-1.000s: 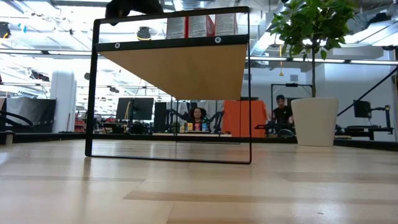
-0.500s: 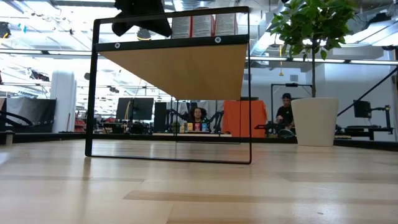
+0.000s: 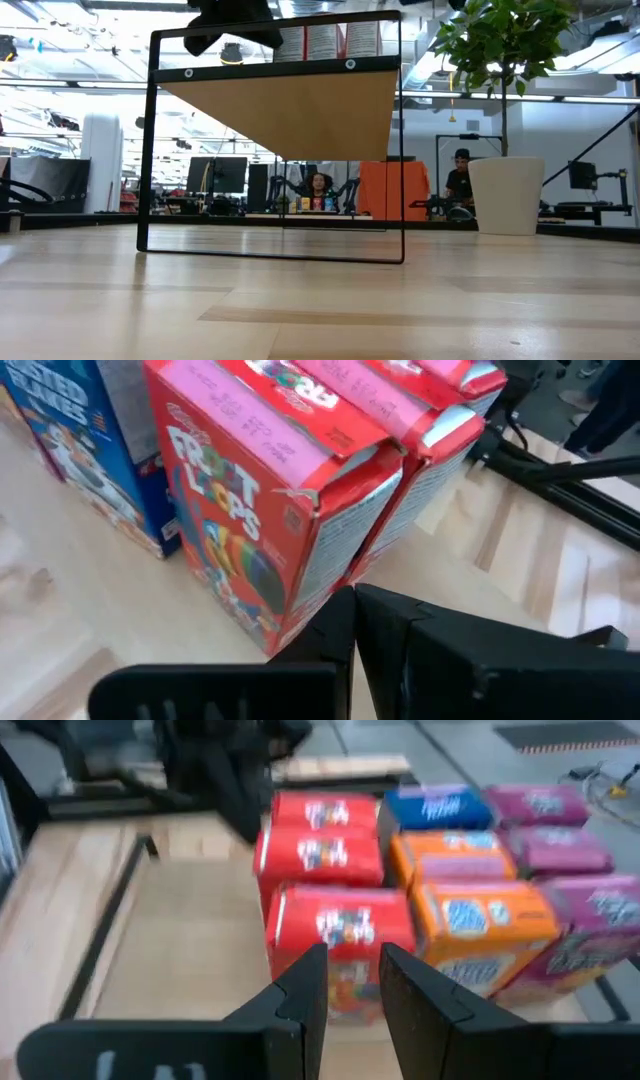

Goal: Stack cereal on shelf
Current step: Adjust the red cereal boxes, then return to Home Position

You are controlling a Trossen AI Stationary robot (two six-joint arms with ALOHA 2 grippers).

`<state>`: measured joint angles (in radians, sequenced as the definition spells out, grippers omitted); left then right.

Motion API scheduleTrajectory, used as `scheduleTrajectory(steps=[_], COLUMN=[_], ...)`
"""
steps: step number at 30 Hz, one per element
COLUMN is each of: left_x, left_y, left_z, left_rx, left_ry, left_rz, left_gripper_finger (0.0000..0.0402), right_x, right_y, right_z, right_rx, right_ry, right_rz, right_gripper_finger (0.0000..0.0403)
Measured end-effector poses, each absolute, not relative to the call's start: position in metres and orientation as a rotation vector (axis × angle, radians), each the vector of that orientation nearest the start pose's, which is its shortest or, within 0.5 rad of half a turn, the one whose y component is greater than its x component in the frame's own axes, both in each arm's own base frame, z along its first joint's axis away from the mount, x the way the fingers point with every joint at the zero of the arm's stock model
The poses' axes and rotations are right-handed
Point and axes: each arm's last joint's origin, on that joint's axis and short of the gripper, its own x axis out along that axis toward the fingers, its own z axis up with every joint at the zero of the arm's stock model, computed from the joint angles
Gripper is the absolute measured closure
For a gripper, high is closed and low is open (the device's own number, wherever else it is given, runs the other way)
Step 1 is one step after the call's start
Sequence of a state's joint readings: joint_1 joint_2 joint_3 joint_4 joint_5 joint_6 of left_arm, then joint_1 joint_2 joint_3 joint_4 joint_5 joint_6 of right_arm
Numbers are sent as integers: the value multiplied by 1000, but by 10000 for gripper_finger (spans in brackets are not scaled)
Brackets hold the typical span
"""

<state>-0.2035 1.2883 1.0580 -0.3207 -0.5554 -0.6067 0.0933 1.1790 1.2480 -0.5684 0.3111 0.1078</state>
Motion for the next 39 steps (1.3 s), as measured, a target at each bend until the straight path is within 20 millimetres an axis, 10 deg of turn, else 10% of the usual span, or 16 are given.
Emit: scheduleTrajectory(steps=[11, 19, 26, 33, 39], left_x=[234, 179, 113, 52, 40], left_y=[-34, -27, -12, 0, -2], left_z=[371, 419, 430, 398, 347], left_rx=[-412, -602, -348, -280, -294], left_ry=[223, 79, 36, -129, -244], left_rz=[399, 168, 168, 108, -32], left_gripper_finger=[401, 401, 401, 401, 401], right_x=[254, 201, 144, 104, 97], right_y=[32, 29, 10, -3, -2], right_z=[373, 416, 436, 404, 356], right_rx=[-14, 0, -3, 64, 137], right_ry=[473, 253, 151, 32, -88], right_rz=[-177, -151, -308, -299, -258], right_gripper_finger=[285, 285, 285, 285, 285])
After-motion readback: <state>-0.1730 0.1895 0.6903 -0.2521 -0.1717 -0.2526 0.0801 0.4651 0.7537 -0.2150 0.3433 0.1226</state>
